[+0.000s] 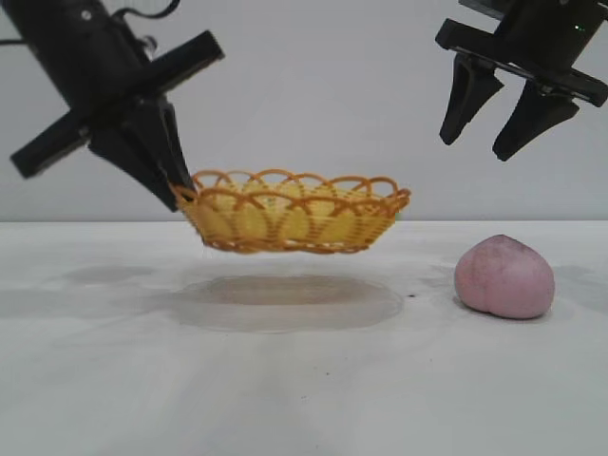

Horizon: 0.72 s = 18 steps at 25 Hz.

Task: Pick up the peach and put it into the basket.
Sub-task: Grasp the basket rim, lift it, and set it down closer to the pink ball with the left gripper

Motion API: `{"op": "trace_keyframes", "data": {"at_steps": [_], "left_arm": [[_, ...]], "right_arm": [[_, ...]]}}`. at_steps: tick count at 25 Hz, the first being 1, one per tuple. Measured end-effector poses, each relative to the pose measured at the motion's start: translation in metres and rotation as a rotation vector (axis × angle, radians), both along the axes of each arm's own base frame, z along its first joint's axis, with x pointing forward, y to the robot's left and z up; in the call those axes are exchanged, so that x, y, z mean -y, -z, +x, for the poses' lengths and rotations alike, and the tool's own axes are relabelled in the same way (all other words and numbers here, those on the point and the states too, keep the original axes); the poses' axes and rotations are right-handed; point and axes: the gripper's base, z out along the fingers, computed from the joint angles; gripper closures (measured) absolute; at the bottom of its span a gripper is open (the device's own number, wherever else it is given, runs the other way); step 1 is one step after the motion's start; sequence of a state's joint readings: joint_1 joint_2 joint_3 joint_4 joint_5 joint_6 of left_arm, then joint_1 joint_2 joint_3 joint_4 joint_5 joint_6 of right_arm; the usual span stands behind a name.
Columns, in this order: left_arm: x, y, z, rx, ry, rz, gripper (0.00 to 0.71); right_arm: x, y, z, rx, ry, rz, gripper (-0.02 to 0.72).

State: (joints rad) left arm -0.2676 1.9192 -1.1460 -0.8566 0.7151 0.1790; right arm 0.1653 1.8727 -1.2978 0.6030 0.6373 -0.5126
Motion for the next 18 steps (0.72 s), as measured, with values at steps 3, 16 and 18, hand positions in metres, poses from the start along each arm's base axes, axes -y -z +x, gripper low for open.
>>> {"op": "trace_keyframes", "data": {"at_steps": [3, 16, 18], "left_arm": [[0.000, 0.009, -0.006, -0.015, -0.059, -0.043, 0.710], [0.003, 0.029, -0.004, -0.037, -0.066, -0.038, 0.557], [0.004, 0.029, -0.004, -0.030, -0.051, -0.035, 0.424]], "right_arm": [[0.000, 0.000, 0.000, 0.001, 0.001, 0.000, 0.249], [0.000, 0.000, 0.001, 0.006, 0.004, -0.001, 0.249], [0.000, 0.000, 0.001, 0.006, 0.004, -0.001, 0.249]]}}
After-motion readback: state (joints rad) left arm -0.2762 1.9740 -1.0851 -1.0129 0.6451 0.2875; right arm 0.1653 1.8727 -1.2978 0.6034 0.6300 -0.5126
